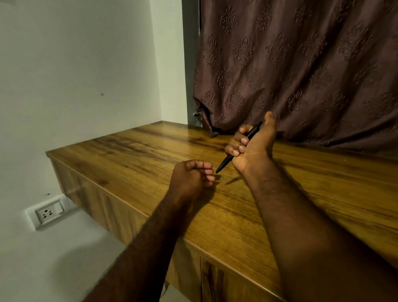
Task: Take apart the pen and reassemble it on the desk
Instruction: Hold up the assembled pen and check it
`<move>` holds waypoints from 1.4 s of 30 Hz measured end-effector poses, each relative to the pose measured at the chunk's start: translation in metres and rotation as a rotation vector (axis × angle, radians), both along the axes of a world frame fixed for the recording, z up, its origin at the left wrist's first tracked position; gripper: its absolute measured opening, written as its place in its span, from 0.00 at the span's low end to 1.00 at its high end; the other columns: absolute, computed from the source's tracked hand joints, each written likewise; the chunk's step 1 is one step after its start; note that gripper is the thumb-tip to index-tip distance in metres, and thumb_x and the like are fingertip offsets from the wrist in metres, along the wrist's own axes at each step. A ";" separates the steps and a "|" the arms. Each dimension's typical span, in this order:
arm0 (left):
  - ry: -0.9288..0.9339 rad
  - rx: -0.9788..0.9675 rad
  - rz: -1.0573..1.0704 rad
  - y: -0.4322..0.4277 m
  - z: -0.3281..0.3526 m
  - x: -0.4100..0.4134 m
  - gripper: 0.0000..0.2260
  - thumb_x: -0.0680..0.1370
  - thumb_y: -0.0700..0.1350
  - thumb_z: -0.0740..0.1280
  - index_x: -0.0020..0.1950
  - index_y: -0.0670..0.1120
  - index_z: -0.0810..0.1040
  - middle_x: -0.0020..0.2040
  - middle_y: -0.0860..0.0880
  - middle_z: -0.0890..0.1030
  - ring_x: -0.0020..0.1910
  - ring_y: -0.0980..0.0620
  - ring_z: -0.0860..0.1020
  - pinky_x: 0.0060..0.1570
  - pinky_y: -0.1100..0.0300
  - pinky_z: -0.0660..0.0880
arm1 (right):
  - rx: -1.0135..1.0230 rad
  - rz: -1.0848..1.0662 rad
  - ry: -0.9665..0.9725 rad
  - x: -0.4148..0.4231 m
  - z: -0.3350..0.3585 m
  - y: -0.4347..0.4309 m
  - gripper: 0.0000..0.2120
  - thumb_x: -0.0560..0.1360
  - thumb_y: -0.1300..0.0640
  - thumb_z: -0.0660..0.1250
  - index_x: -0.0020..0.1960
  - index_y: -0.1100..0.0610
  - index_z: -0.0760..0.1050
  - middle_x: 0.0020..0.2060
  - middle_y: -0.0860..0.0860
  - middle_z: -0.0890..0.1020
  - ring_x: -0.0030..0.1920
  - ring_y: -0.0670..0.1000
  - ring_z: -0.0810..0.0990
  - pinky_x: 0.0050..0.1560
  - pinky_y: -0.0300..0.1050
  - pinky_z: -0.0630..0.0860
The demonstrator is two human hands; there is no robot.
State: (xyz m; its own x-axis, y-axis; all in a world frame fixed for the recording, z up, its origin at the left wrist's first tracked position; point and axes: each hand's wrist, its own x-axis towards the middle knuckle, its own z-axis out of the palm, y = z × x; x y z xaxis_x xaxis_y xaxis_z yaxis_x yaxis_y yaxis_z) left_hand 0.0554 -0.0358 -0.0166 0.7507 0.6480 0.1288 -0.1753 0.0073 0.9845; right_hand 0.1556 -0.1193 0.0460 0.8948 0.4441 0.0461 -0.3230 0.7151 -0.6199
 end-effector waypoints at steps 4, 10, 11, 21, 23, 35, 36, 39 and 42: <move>-0.061 -0.039 -0.058 -0.001 0.004 0.000 0.12 0.81 0.40 0.53 0.53 0.42 0.77 0.39 0.43 0.82 0.35 0.51 0.82 0.32 0.62 0.77 | -0.042 0.010 0.012 -0.005 0.002 0.007 0.15 0.74 0.47 0.54 0.35 0.56 0.67 0.21 0.49 0.64 0.20 0.49 0.60 0.26 0.37 0.59; -0.055 -0.111 -0.039 0.004 0.003 0.000 0.17 0.83 0.50 0.53 0.51 0.43 0.78 0.39 0.43 0.84 0.40 0.47 0.82 0.39 0.58 0.78 | -0.244 0.012 -0.170 -0.005 0.002 0.008 0.07 0.81 0.58 0.55 0.47 0.56 0.70 0.33 0.52 0.73 0.34 0.50 0.73 0.38 0.49 0.74; -0.058 -0.126 -0.024 0.005 0.002 0.001 0.18 0.83 0.50 0.53 0.50 0.43 0.78 0.40 0.43 0.84 0.39 0.48 0.82 0.39 0.58 0.78 | -0.328 -0.017 -0.244 0.000 0.005 0.006 0.07 0.82 0.57 0.55 0.48 0.55 0.71 0.36 0.51 0.76 0.37 0.49 0.74 0.43 0.51 0.74; -0.019 0.047 -0.087 -0.002 -0.004 0.001 0.07 0.77 0.35 0.66 0.53 0.42 0.79 0.42 0.44 0.82 0.37 0.54 0.78 0.36 0.60 0.75 | -0.562 -0.215 -0.607 0.035 0.002 -0.030 0.13 0.81 0.58 0.58 0.65 0.52 0.62 0.40 0.55 0.83 0.35 0.48 0.82 0.27 0.39 0.75; -0.040 0.175 -0.124 -0.008 -0.004 -0.001 0.07 0.75 0.36 0.70 0.52 0.43 0.80 0.42 0.46 0.82 0.36 0.57 0.79 0.36 0.63 0.76 | -0.558 -0.223 -0.642 0.033 -0.005 -0.030 0.13 0.81 0.57 0.58 0.65 0.53 0.62 0.40 0.55 0.83 0.34 0.46 0.83 0.29 0.41 0.77; -0.085 0.445 -0.148 -0.015 -0.001 -0.005 0.05 0.74 0.38 0.71 0.49 0.45 0.83 0.41 0.51 0.85 0.40 0.60 0.82 0.41 0.70 0.76 | -0.548 -0.215 -0.658 0.028 -0.007 -0.031 0.14 0.82 0.57 0.57 0.66 0.54 0.60 0.42 0.58 0.82 0.32 0.48 0.82 0.26 0.40 0.75; -0.087 0.450 -0.147 -0.014 -0.002 -0.004 0.05 0.74 0.38 0.71 0.49 0.45 0.83 0.42 0.51 0.85 0.40 0.61 0.82 0.41 0.70 0.76 | -0.545 -0.224 -0.656 0.030 -0.006 -0.032 0.14 0.82 0.58 0.57 0.67 0.55 0.60 0.41 0.57 0.82 0.30 0.47 0.82 0.25 0.39 0.75; -0.094 0.416 -0.162 -0.013 -0.003 -0.003 0.06 0.75 0.38 0.70 0.48 0.47 0.83 0.39 0.52 0.84 0.38 0.59 0.81 0.39 0.68 0.76 | -0.548 -0.238 -0.655 0.035 -0.007 -0.034 0.15 0.82 0.58 0.57 0.67 0.56 0.60 0.40 0.56 0.81 0.29 0.45 0.81 0.25 0.39 0.76; -0.118 0.306 -0.214 -0.013 -0.004 -0.002 0.08 0.76 0.36 0.69 0.44 0.48 0.83 0.33 0.51 0.83 0.32 0.58 0.78 0.32 0.66 0.75 | -0.568 -0.239 -0.662 0.037 -0.010 -0.033 0.16 0.81 0.57 0.58 0.68 0.55 0.60 0.41 0.56 0.81 0.30 0.45 0.82 0.26 0.40 0.76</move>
